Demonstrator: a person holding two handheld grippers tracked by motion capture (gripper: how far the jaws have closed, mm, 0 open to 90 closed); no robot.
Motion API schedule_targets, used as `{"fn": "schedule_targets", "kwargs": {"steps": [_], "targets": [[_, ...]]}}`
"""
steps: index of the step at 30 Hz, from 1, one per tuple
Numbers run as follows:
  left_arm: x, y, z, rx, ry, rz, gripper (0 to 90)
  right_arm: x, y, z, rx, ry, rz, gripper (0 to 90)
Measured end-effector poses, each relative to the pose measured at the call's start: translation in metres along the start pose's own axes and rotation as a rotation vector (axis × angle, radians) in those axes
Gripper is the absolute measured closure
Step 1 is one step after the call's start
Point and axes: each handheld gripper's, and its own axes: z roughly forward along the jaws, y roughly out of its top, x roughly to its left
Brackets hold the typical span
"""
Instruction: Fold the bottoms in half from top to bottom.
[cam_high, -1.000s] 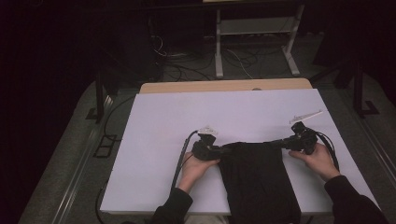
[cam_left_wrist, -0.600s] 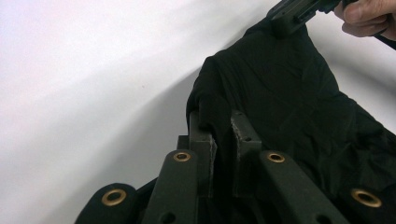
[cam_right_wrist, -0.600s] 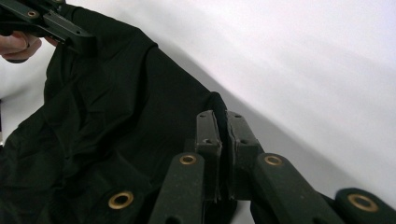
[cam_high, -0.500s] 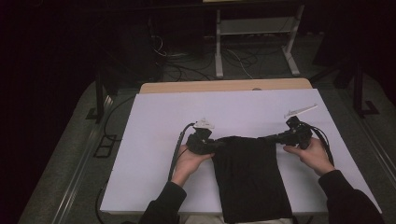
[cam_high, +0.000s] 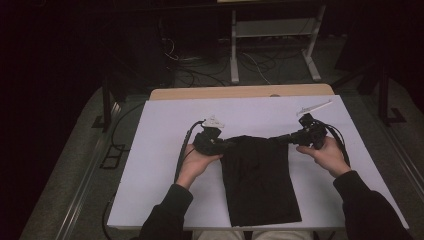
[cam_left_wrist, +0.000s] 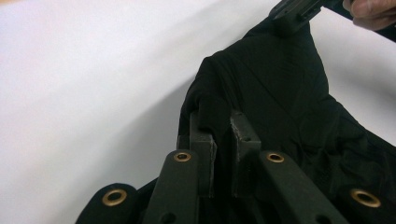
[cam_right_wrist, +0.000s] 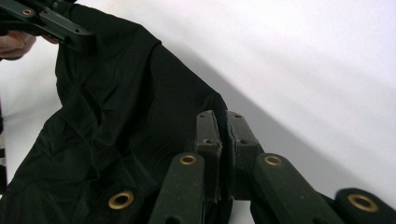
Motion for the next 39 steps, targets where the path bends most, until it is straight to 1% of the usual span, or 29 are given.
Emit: {"fn": "schedule_targets", "kwargs": {"steps": [5, 7, 9, 14, 16, 18, 19, 20, 21, 23, 26, 28, 29, 31, 32, 33, 34, 37, 39], "targets": [[0.014, 0.012, 0.003, 0.022, 0.027, 0.020, 81.3, -0.004, 0.019, 0.006, 0.014, -0.023, 0.002, 84.0], [0.020, 0.015, 0.003, 0.019, 0.033, 0.020, 81.2, -0.006, 0.027, 0.010, 0.021, -0.032, 0.001, 84.0], [0.025, 0.016, 0.002, 0.006, 0.032, 0.020, 81.3, -0.008, 0.034, 0.014, 0.022, -0.041, 0.002, 84.0], [0.042, 0.013, 0.002, -0.018, 0.047, -0.017, 81.2, -0.014, 0.045, 0.024, 0.022, -0.059, 0.014, 84.0], [0.050, 0.013, 0.003, -0.020, 0.054, -0.032, 81.3, -0.016, 0.048, 0.026, 0.019, -0.063, 0.019, 84.0], [0.056, 0.012, 0.004, -0.025, 0.058, -0.038, 81.2, -0.017, 0.052, 0.028, 0.019, -0.068, 0.015, 84.0], [0.059, 0.012, 0.005, -0.041, 0.058, -0.041, 81.2, -0.017, 0.053, 0.028, 0.014, -0.069, 0.018, 83.9], [0.062, 0.010, 0.006, -0.062, 0.056, -0.056, 81.2, -0.017, 0.055, 0.028, 0.013, -0.073, 0.015, 84.0], [0.064, 0.009, 0.007, -0.069, 0.057, -0.068, 81.3, -0.017, 0.056, 0.028, 0.007, -0.080, 0.017, 84.0], [0.067, 0.009, 0.011, -0.090, 0.067, -0.077, 81.3, -0.020, 0.057, 0.028, -0.006, -0.084, 0.024, 84.0], [0.071, 0.011, 0.015, -0.112, 0.078, -0.073, 81.4, -0.024, 0.058, 0.030, -0.017, -0.102, 0.033, 83.9], [0.074, 0.015, 0.017, -0.109, 0.089, -0.062, 81.5, -0.028, 0.060, 0.031, -0.024, -0.110, 0.038, 84.0], [0.076, 0.016, 0.018, -0.109, 0.097, -0.063, 81.4, -0.030, 0.061, 0.031, -0.028, -0.111, 0.043, 84.0], [0.079, 0.019, 0.019, -0.116, 0.117, -0.065, 81.4, -0.036, 0.063, 0.032, -0.050, -0.098, 0.049, 83.9], [0.080, 0.019, 0.020, -0.137, 0.123, -0.075, 81.4, -0.038, 0.064, 0.033, -0.063, -0.095, 0.053, 84.0], [0.081, 0.019, 0.021, -0.157, 0.119, -0.092, 81.3, -0.040, 0.064, 0.034, -0.073, -0.095, 0.060, 83.9], [0.082, 0.018, 0.022, -0.169, 0.122, -0.103, 81.3, -0.043, 0.065, 0.036, -0.083, -0.093, 0.067, 83.9], [0.085, 0.017, 0.028, -0.170, 0.142, -0.117, 81.0, -0.049, 0.065, 0.040, -0.088, -0.102, 0.086, 83.9], [0.088, 0.015, 0.030, -0.173, 0.146, -0.128, 80.7, -0.052, 0.064, 0.043, -0.088, -0.107, 0.100, 83.9]]}}
